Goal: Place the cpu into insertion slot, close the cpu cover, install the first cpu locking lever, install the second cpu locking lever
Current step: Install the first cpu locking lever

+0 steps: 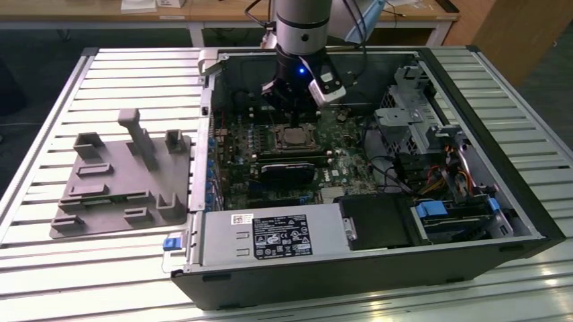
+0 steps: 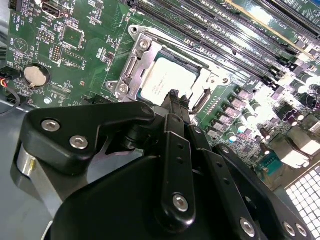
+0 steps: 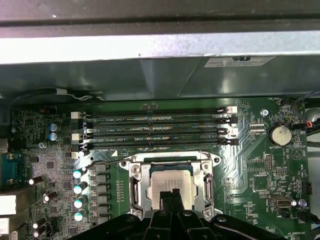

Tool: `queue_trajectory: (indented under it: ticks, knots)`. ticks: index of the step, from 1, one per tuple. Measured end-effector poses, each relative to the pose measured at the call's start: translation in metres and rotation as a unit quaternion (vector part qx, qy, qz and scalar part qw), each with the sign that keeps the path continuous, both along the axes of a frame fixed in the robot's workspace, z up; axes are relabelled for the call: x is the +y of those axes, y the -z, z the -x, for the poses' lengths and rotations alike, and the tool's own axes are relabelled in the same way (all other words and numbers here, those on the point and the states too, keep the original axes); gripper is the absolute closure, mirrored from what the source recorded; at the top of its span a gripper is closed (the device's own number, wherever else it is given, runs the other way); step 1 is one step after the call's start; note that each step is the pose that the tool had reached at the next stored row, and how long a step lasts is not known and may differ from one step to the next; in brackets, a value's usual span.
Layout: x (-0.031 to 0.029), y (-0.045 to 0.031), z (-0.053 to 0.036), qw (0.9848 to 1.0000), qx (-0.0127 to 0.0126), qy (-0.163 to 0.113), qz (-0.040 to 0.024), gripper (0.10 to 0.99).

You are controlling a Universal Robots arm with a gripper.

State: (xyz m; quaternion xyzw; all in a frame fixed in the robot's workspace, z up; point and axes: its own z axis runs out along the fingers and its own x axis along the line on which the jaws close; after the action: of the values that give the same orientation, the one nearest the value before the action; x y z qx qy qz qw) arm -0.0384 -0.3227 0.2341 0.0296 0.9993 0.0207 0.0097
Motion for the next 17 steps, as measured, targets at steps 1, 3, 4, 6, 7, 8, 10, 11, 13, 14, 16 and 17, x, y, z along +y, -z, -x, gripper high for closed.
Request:
queue_trajectory:
  ticks: [1, 3, 4, 6, 7, 8, 10, 11, 13, 14, 16, 17]
  knots:
    - [0.0000, 0.0000, 0.0000, 1.0000, 0.0000, 0.000, 0.0000, 0.984]
    - [0.0000, -0.0001, 0.0009, 1.0000, 0.0000, 0.000, 0.0001, 0.984]
    - [0.0000, -0.0001, 0.0021, 1.0000, 0.0000, 0.000, 0.0001, 0.984]
    - [0.0000, -0.0001, 0.0055, 1.0000, 0.0000, 0.000, 0.0000, 0.984]
    - [0.0000, 0.0000, 0.0072, 1.0000, 0.0000, 0.000, 0.0000, 0.984]
    - [0.0000, -0.0001, 0.0092, 1.0000, 0.0000, 0.000, 0.0000, 0.984]
    - [0.0000, -0.0001, 0.0139, 1.0000, -0.0001, 0.000, 0.0001, 0.984]
    - [0.0000, 0.0000, 0.0168, 1.0000, -0.0002, 0.000, 0.0000, 0.984]
    - [0.0000, 0.0000, 0.0216, 1.0000, -0.0004, 0.000, 0.0000, 0.984]
    - [0.0000, 0.0000, 0.0227, 1.0000, -0.0005, 0.000, 0.0000, 0.984]
    - [0.0000, -0.0013, 0.0234, 1.0000, -0.0012, 0.000, 0.0001, 0.984]
    - [0.0000, -0.0025, 0.0235, 1.0000, -0.0017, 0.000, 0.0000, 0.984]
